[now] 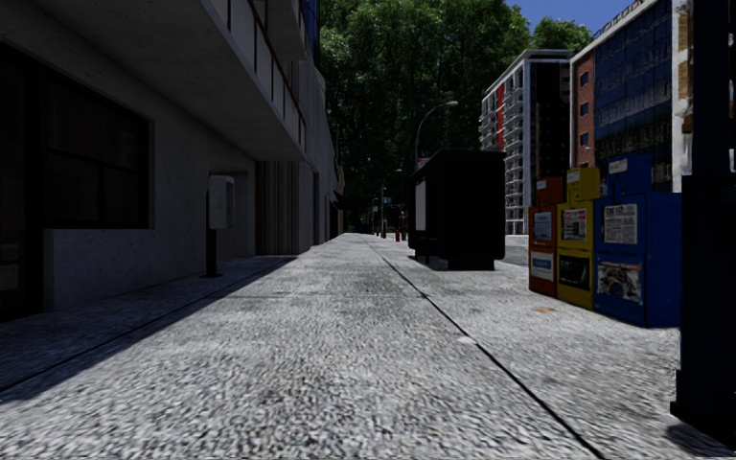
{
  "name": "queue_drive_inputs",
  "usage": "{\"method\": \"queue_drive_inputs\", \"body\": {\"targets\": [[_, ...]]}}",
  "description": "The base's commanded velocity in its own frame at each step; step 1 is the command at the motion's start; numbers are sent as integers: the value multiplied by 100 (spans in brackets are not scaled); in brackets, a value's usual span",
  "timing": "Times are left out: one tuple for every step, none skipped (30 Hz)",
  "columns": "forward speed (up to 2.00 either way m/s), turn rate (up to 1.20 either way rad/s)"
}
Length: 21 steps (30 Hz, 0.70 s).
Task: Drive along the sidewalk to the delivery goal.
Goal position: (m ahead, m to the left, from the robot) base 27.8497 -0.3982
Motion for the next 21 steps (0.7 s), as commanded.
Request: {"method": "queue_drive_inputs", "body": {"targets": [[200,0],[200,0],[200,0],[200,0],[200,0],[200,0],[200,0],[200,0],[200,0],[200,0],[200,0],[200,0],[200,0],[200,0],[200,0],[200,0],[200,0],[200,0],[200,0],[200,0],[200,0]]}}
